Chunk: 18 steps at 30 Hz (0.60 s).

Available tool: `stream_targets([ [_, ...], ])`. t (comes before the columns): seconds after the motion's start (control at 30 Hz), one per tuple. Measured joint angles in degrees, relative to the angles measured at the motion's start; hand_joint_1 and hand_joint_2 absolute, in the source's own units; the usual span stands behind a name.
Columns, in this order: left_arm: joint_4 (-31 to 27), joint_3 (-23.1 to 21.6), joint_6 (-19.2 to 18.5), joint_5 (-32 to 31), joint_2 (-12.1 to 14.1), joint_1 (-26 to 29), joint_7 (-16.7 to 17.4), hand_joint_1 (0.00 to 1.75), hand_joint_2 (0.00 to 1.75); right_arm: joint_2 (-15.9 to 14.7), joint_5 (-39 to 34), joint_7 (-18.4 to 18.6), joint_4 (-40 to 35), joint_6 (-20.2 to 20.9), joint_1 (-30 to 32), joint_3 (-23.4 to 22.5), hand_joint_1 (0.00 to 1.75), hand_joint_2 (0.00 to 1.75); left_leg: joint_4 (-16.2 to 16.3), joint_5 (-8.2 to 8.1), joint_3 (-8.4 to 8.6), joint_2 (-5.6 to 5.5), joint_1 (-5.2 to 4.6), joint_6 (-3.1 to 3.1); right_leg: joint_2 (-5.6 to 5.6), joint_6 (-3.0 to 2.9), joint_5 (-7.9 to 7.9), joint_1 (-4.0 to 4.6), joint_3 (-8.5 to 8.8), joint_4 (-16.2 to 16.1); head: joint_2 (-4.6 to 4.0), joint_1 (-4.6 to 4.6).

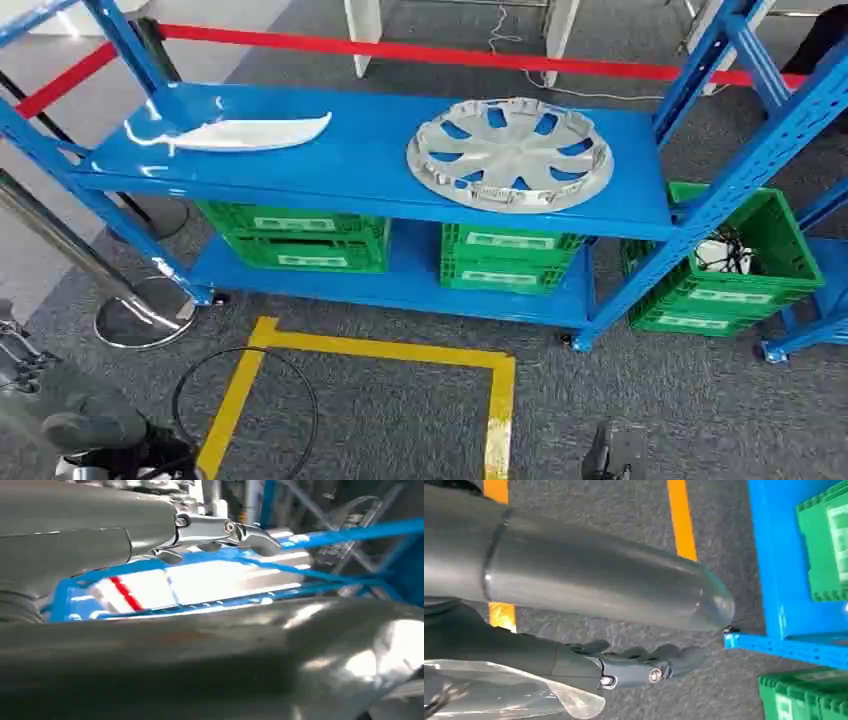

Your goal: Take the parts from the cabinet and place them on the table.

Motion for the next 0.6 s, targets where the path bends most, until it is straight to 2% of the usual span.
stream_targets([
  [0.03, 0.0, 0.0, 0.0, 0.0, 0.0, 0.0, 0.0, 0.00, 0.00, 0.0, 0.0, 0.0, 0.0, 0.0, 0.0, 0.0, 0.00, 0.00, 0.2, -0.07, -0.11, 0.02, 0.00, -0.06, 0.00, -0.04, -0.05, -0.03, 0.09, 0.0, 0.00, -0.04],
  [0.07, -0.1, 0.0, 0.0, 0.0, 0.0, -0.1, 0.0, 0.00, 0.00, 0.0, 0.0, 0.0, 0.0, -0.1, -0.1, 0.0, 0.00, 0.00, 4.2, -1.65, -2.29, 0.06, 0.14, -0.58, -0.06, -0.53, -0.52, -0.10, 0.78, -0.1, 0.00, -0.53],
  [0.1, -0.1, 0.0, 0.0, 0.0, 0.0, -0.1, 0.0, 0.00, 0.00, 0.0, 0.0, 0.0, 0.0, -0.1, -0.1, 0.0, 0.00, 0.00, 5.1, -2.05, -2.86, 0.07, 0.18, -0.66, -0.06, -0.55, -0.62, -0.10, 0.87, -0.1, 0.00, -0.42],
  [0.13, -0.1, 0.0, 0.0, 0.1, 0.1, 0.0, 0.0, 0.00, 0.00, 0.0, 0.0, 0.0, 0.1, -0.1, -0.1, 0.0, 0.00, 0.00, 12.8, -5.12, -7.94, 0.10, 0.46, -1.14, -0.08, -0.54, -1.54, -0.10, 1.75, -0.1, 0.00, -0.41],
  [0.17, -0.1, 0.0, 0.0, 0.1, 0.2, 0.0, 0.0, 0.00, 0.00, 0.0, 0.0, 0.0, 0.4, -0.1, 0.0, -0.1, 0.00, 0.00, 8.5, 1.48, -9.29, 0.20, 0.62, -1.19, 0.04, -0.22, -3.74, -0.18, 4.60, -0.1, 0.00, -0.48],
  [0.2, -0.2, 0.0, 0.0, 0.0, 0.3, 0.2, 0.0, 0.00, 0.00, 0.0, 0.1, 0.1, 0.6, -0.1, -0.3, -0.2, 0.00, 0.00, 0.7, 5.95, -7.89, 0.66, -0.21, 0.42, -0.26, 1.08, -5.44, -0.15, 5.98, -0.3, -0.02, -0.74],
  [0.23, -0.2, 0.0, 0.0, 0.1, 0.2, 0.2, 0.1, 0.00, 0.00, 0.0, 0.2, 0.0, 0.6, -0.1, -0.2, -0.2, 0.00, 0.00, 0.5, 5.51, -7.84, 0.59, -0.33, 0.71, -0.36, 1.36, -5.61, -0.17, 5.71, -1.0, -0.02, -0.70],
  [0.27, -0.2, 0.0, 0.0, 0.1, 0.2, 0.2, 0.0, 0.00, 0.00, 0.0, 0.4, 0.0, 0.6, -0.1, -0.3, -0.2, 0.00, 0.00, 0.1, 5.34, -7.64, 0.51, -0.24, 1.01, -0.43, 1.67, -5.81, -0.09, 6.86, -1.3, -0.02, -0.53],
  [0.3, -0.4, 0.0, 0.0, 0.1, 0.1, 0.2, 0.0, 0.00, 0.00, 0.0, 0.8, 0.0, 0.6, -0.2, -0.5, -0.2, 0.00, 0.00, -0.6, 5.28, -6.95, 0.51, 0.21, 1.20, -0.37, 1.96, -6.47, -0.22, 6.28, -1.1, 0.00, -0.61],
  [0.33, -0.4, -0.1, 0.0, 0.0, 0.1, 0.1, 0.0, 0.00, 0.00, 0.0, 1.0, 0.0, 0.6, -0.4, -0.6, -0.2, 0.00, 0.00, -1.0, 5.04, -6.28, 0.53, 0.15, 1.58, -0.24, 2.10, -7.04, -0.17, 5.63, 0.7, 0.00, -0.24],
  [0.37, -0.4, -0.1, 0.0, -0.1, 0.0, 0.0, 0.0, 0.00, 0.00, 0.0, 1.0, 0.0, 0.6, -0.3, -0.8, -0.2, 0.00, 0.00, -1.2, 4.87, -5.96, 0.55, 0.15, 1.85, -0.19, 2.12, -8.48, -0.14, 3.46, 4.4, 0.00, -0.11],
  [0.43, -0.4, -0.1, 0.0, -0.2, 0.1, 0.0, 0.0, 0.00, 0.00, 0.0, 0.9, 0.0, 0.6, -0.2, -0.7, -0.2, 0.00, 0.00, -1.2, 4.22, -5.52, 0.17, 0.06, 2.29, -0.11, 2.11, -10.91, -0.10, -2.44, 13.2, 0.00, 0.09],
  [0.47, -0.4, -0.1, 0.0, -0.2, 0.1, 0.1, 0.0, 0.00, 0.00, 0.0, 1.0, 0.0, 0.6, -0.2, -0.5, -0.2, 0.00, 0.00, -1.2, 3.78, -5.06, -0.26, -0.01, 2.32, -0.07, 2.04, -11.01, -0.10, -5.20, 16.3, 0.00, 0.06],
  [0.5, -0.4, 0.0, 0.0, -0.2, 0.1, 0.1, 0.0, 0.00, 0.00, 0.0, 1.0, 0.0, 0.7, -0.2, -0.3, -0.2, 0.00, 0.00, -1.2, 3.38, -4.43, -0.82, -0.04, 2.30, -0.05, 1.94, -9.28, -0.08, -6.45, 16.4, 0.00, 0.09],
  [0.53, -0.4, 0.0, 0.0, -0.2, 0.1, 0.1, 0.0, 0.00, 0.00, 0.0, 1.0, 0.0, 0.7, -0.2, -0.3, -0.2, 0.00, 0.00, -1.2, 2.91, -3.71, -1.41, -0.07, 2.26, 0.01, 1.82, -6.33, -0.05, -6.41, 14.3, 0.00, 0.11],
  [0.57, -0.4, 0.0, 0.0, -0.2, 0.1, 0.0, 0.0, 0.00, 0.00, 0.0, 1.0, 0.0, 0.7, -0.2, -0.3, -0.3, 0.00, 0.00, -1.2, 2.38, -2.84, -2.02, -0.11, 2.23, 0.30, 1.60, -2.43, -0.04, -5.41, 10.1, 0.00, 0.09],
  [0.6, -0.4, -0.1, 0.0, -0.2, 0.1, 0.0, 0.0, 0.00, 0.00, 0.0, 1.0, 0.0, 0.8, -0.2, -0.3, -0.2, 0.00, 0.00, -1.2, 1.86, -1.98, -2.65, -0.15, 2.14, 1.18, 1.30, 1.15, -0.02, -4.11, 5.4, 0.00, 0.13],
])
